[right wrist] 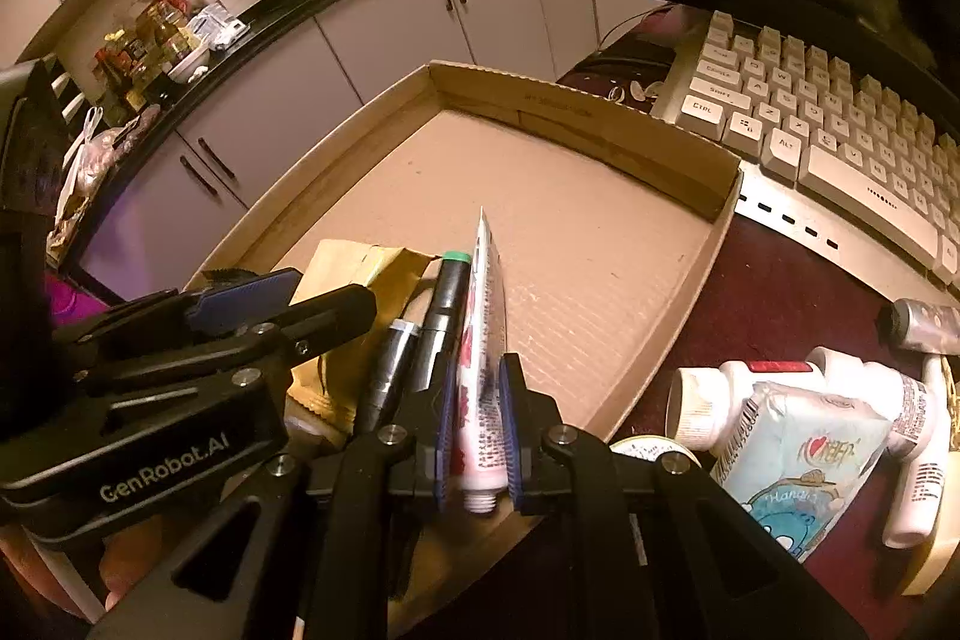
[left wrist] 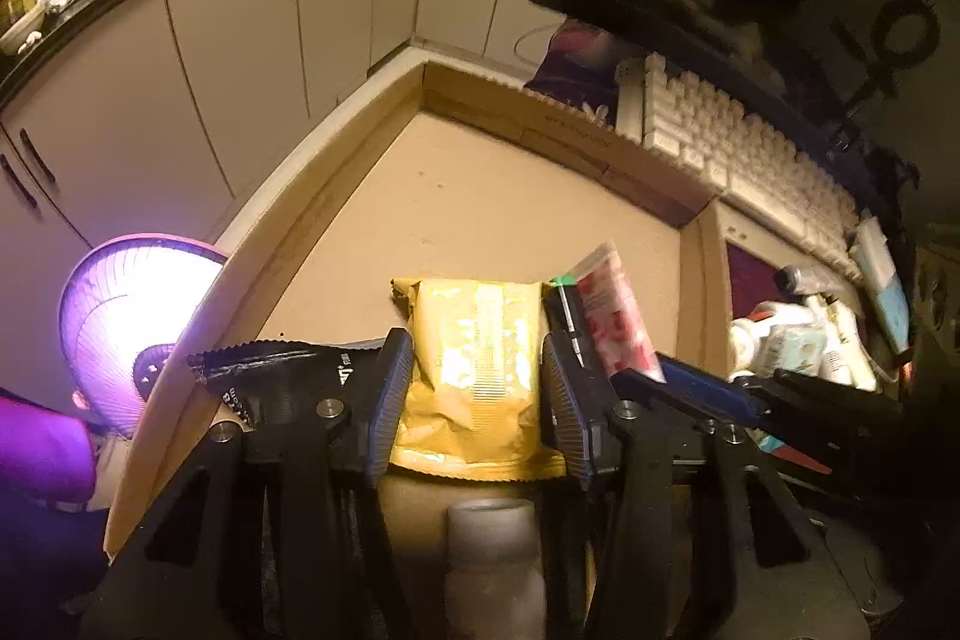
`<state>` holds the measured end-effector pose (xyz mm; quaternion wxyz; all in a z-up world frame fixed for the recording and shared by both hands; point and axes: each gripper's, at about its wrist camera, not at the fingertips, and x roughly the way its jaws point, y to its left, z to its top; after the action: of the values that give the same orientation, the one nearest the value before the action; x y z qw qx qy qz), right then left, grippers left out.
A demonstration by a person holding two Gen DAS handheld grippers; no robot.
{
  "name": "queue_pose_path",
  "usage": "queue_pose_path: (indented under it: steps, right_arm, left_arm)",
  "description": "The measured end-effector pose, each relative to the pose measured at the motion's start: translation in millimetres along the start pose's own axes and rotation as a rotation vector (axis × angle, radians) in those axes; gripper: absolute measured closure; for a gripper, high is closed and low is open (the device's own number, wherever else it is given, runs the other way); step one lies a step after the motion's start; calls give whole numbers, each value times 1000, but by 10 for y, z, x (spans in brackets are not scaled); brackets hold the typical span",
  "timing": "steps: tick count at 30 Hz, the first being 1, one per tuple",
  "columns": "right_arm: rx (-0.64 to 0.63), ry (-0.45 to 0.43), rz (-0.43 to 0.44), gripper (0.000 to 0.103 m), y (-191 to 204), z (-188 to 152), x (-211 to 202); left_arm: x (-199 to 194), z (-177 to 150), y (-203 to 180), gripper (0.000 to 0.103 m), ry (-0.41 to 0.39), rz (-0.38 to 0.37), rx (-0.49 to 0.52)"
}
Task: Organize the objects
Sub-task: 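Open both tools to drop the tube and packet into the tray, then move both tools back over the desk toward the blue tissue pack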
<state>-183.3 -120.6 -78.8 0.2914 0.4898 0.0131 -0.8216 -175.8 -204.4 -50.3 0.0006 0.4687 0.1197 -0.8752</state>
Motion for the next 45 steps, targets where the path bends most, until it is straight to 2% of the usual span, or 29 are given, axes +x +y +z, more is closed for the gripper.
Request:
queue_pose_path:
  steps: [2,4,6,7,9,12,16,21,28,36,45]
  right_arm:
    - [-2,-11,7,88,-8,-12,-52]
    - [3,-26,-5,81,-26,-32,-136]
    - [14,-53,-9,66,-53,-80,-277]
    - [15,-73,6,62,-72,-120,-369]
    - [21,-118,25,46,-111,-220,-580]
    - [18,-175,51,35,-194,-481,-892]
    - [35,-176,66,35,-389,-865,-1147]
    - [91,-196,14,35,-738,-1244,-1483]
    - [162,-232,-20,35,-1143,-1489,-1759]
    - [225,-236,-22,35,-1427,-1443,-1794]
    - [280,-224,-28,35,-1658,-1112,-1618]
  left_arm:
    - [-124,-17,14,58,-29,-55,-25]
    - [-294,-41,3,58,-68,-111,-45]
    - [-495,-92,-51,56,-110,-149,-39]
    - [-594,-139,-92,56,-128,-150,-31]
    - [-745,-242,-185,56,-149,-151,-17]
    - [-875,-423,-384,56,-136,-167,-3]
    - [-935,-651,-715,56,-117,-177,38]
    - [-890,-787,-1093,56,-79,-161,89]
    - [-832,-950,-1414,56,-40,-148,122]
    - [-757,-1015,-1588,56,-20,-137,132]
    - [-593,-952,-1559,56,9,-138,122]
